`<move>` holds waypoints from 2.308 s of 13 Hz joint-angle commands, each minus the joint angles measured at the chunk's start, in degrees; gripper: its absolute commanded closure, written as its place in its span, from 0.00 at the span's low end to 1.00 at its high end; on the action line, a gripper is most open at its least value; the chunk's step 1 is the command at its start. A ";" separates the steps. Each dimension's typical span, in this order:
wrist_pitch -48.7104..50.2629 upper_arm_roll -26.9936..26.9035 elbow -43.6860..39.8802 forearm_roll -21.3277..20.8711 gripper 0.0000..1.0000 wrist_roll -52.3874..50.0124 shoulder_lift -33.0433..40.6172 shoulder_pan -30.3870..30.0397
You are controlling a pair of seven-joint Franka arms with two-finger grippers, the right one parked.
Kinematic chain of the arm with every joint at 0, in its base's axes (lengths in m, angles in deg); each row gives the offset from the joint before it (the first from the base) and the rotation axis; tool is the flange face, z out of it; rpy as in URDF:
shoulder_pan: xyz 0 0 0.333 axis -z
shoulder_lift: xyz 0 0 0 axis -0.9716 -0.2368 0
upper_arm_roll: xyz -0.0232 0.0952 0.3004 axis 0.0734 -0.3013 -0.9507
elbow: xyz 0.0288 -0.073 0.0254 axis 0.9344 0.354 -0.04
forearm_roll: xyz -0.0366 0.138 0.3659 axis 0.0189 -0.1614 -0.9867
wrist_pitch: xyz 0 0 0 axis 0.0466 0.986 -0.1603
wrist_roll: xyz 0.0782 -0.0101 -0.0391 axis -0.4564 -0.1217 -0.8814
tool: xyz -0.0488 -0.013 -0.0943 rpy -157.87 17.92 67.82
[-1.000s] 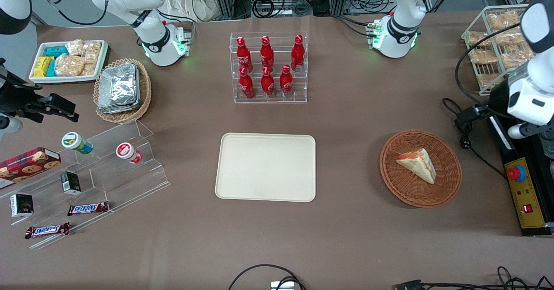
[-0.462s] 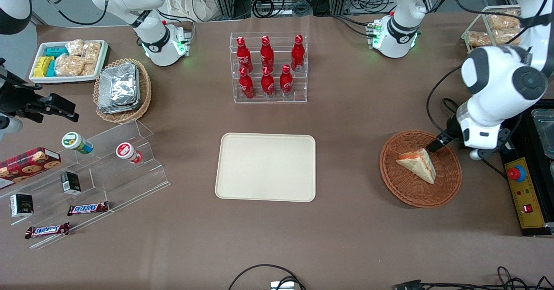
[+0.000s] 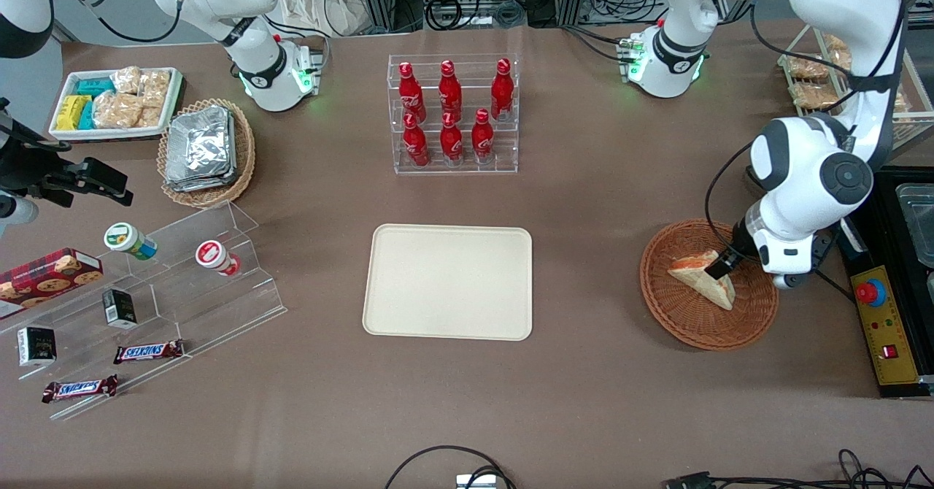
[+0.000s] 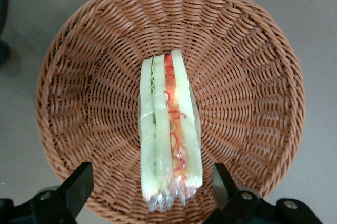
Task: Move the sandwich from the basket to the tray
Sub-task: 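Lower the open left gripper around the wrapped sandwich in the basket, then close the left gripper on the sandwich and lift it from the basket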
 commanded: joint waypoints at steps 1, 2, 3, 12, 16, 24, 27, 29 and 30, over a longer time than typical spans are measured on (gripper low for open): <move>-2.02 0.21 -0.22 0.69 0.00 -1.86 -1.96 0.58; -2.89 0.21 -0.22 0.78 0.00 -1.86 -2.48 0.58; -3.86 0.47 -0.22 0.86 0.00 -2.12 -3.10 0.58; -7.03 1.71 -0.84 0.52 0.93 -7.05 -5.30 0.41; -3.81 1.79 -1.54 0.51 1.00 -6.61 -1.10 0.32; 33.09 6.70 -28.13 -0.71 1.00 -4.08 2.96 -0.03; 40.84 10.92 -34.48 -4.56 1.00 3.56 3.48 -0.03; 43.93 14.52 -38.25 -8.26 1.00 10.84 3.31 -0.12; 45.42 15.84 -40.63 -9.23 1.00 13.58 2.96 -0.12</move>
